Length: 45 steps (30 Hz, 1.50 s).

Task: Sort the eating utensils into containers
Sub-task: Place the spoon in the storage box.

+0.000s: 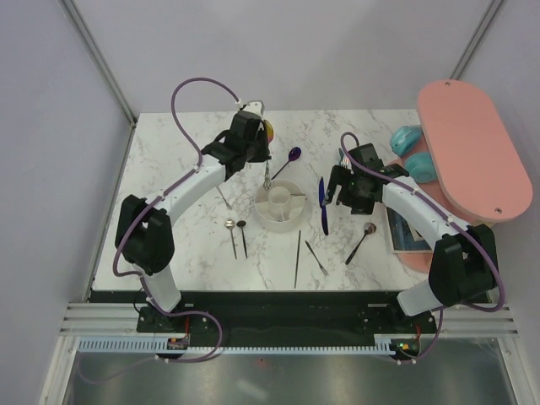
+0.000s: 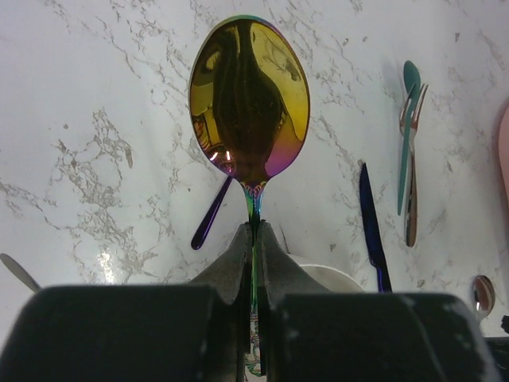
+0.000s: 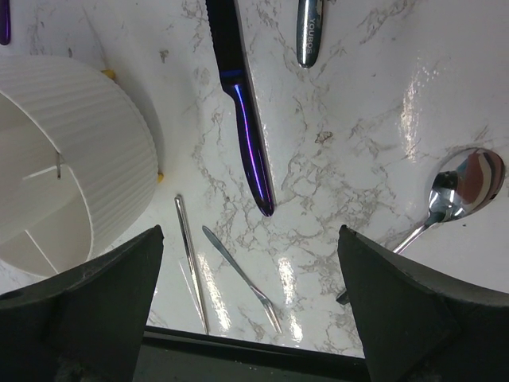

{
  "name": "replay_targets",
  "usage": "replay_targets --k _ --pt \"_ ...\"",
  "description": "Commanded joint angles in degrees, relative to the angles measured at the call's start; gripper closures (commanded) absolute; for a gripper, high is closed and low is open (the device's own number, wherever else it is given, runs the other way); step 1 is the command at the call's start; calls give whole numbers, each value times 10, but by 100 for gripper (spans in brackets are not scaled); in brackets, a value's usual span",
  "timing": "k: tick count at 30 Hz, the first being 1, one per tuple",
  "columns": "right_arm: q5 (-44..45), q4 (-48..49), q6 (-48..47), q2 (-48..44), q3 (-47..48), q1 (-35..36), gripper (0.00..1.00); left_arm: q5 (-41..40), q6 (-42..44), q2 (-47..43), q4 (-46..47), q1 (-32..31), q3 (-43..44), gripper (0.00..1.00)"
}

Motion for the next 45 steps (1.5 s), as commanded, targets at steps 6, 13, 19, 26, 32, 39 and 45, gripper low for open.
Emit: replay_targets --k 6,13,19,26,32,39,45 --pt "-3 -32 -32 1 25 -5 2 -25 39 -5 144 -11 -100 98" --pt "-5 -35 -35 10 26 -6 2 -25 59 -20 141 -29 -119 98" --pt "-10 -24 -31 21 28 -7 2 -27 60 -47 137 -38 -160 98" --pt "-7 -17 -31 27 28 -7 2 -38 61 -67 138 -43 -195 98" --pt "-7 -3 -34 29 25 -6 2 -39 72 -83 131 -45 -200 96" --pt "-13 9 -31 36 30 -6 2 -33 76 -119 115 -46 -213 76" --pt "-18 10 -34 40 33 -7 2 -38 71 -121 116 -50 -234 77"
